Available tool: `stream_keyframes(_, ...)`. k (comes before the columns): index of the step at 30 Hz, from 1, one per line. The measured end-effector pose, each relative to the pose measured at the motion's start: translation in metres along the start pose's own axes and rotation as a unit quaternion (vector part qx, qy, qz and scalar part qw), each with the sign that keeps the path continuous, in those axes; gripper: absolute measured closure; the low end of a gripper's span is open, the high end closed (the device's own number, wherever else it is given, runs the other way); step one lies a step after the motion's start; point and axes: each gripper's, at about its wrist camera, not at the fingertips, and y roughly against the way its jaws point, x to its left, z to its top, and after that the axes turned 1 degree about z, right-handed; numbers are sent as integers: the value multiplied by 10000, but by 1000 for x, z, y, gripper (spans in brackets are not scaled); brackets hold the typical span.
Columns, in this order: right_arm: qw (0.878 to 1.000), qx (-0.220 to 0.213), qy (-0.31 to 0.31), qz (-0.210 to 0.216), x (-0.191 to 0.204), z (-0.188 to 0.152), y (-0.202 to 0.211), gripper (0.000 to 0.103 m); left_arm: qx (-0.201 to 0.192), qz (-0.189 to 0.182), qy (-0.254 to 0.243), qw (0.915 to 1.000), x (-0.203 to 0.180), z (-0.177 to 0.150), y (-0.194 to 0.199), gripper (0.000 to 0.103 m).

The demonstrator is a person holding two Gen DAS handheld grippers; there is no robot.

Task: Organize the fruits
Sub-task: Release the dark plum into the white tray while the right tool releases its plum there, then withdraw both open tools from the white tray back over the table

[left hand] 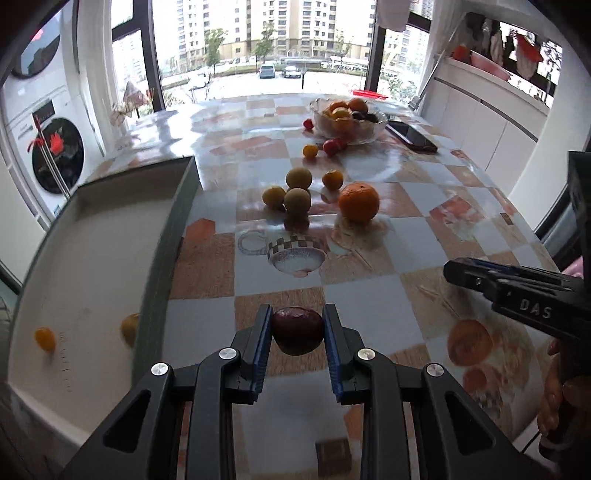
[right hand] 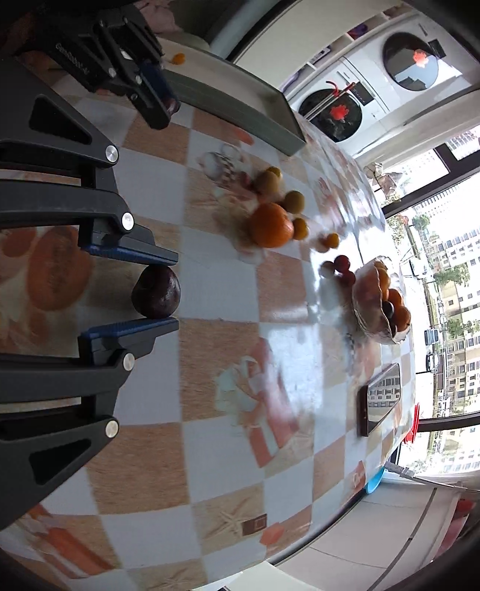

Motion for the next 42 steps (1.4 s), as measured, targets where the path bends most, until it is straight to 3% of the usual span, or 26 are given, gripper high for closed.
stream_keyframes(5, 9996, -28, 292, 8, 24, -1, 10, 72, -286, 72, 26, 9996, 12, 1, 23, 74)
stream_keyframes(10, 9978, -11, 642, 155, 65, 6, 10, 72, -575, 402, 268, 9972, 49, 5, 41, 74)
stream_keyframes(20, 9867, 225, 1390, 815, 171, 21, -12, 72, -462, 1387, 913, 9850, 140, -8, 36, 74)
stream_keyframes(30, 9717, 528, 1974, 1188, 252, 28, -43, 71, -308, 1536, 1249, 9797, 183, -19, 24, 74)
stream_keyframes(31, 9698, 612, 2025, 1212, 258, 26, -47, 69, -316, 1547, 1237, 9797, 182, -20, 23, 74)
stream_keyframes(33, 9690, 668, 2057, 1197, 262, 25, -49, 50, -264, 1558, 1160, 9806, 180, -21, 19, 74)
stream_keyframes(34, 9692, 653, 2054, 1187, 264, 24, -48, 31, -213, 1565, 1113, 9812, 180, -22, 18, 72)
stream_keyframes(35, 9696, 620, 2047, 1186, 264, 24, -46, 20, -178, 1596, 1072, 9812, 179, -22, 16, 50)
stream_keyframes(37, 9711, 512, 2038, 1128, 260, 24, -39, 20, -323, 1757, 1046, 9783, 174, -25, 22, 7)
stream_keyframes(39, 9738, 422, 2006, 989, 252, 28, -35, 19, -618, 1785, 1017, 9767, 169, -27, 31, 6)
stream_keyframes(42, 9811, 207, 1748, 798, 226, 32, -25, 11, -672, 1628, 816, 9810, 154, -22, 39, 6)
